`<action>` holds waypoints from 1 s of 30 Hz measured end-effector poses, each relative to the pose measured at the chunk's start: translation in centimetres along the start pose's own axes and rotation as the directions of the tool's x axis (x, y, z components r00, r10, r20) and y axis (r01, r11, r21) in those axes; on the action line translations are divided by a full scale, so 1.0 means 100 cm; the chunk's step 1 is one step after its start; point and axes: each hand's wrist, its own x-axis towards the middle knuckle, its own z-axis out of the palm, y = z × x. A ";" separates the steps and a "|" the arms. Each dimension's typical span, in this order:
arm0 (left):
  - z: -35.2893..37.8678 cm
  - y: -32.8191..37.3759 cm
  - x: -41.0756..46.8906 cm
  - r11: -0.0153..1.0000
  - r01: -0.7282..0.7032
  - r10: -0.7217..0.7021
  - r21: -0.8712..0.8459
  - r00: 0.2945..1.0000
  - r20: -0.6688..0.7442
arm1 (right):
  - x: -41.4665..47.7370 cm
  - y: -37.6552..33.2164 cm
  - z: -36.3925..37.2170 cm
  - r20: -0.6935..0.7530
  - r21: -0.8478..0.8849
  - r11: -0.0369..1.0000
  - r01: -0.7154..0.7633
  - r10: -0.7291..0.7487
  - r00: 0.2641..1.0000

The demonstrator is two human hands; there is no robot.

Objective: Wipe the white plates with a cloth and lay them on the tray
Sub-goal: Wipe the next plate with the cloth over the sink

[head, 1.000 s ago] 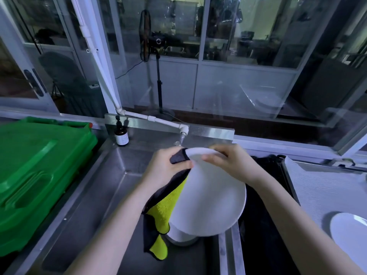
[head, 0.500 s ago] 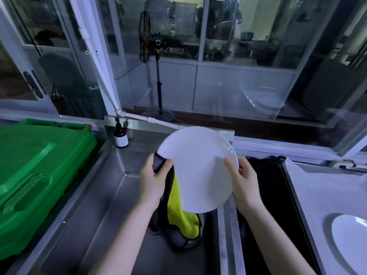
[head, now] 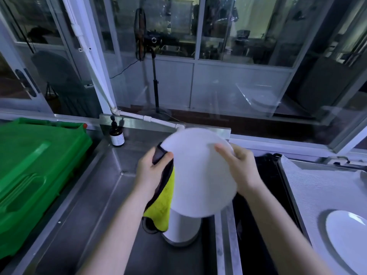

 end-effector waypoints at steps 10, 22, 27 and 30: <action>-0.013 0.005 0.005 1.000 0.019 -0.019 -0.015 1.000 -0.001 | 0.005 -0.009 -0.009 0.118 -0.043 0.996 0.075 -0.069 0.991; 0.006 0.000 -0.011 0.994 0.074 -0.085 -0.084 0.987 -0.138 | -0.013 0.004 0.009 -0.128 0.193 0.973 -0.123 0.149 0.981; -0.001 0.002 -0.009 0.981 0.132 -0.160 -0.145 0.968 -0.196 | -0.038 0.013 0.029 -0.166 0.252 0.959 -0.129 0.174 0.971; -0.013 0.017 0.003 1.000 -0.011 0.013 0.026 0.996 -0.086 | -0.012 -0.007 -0.002 0.018 0.024 0.999 0.033 -0.034 0.999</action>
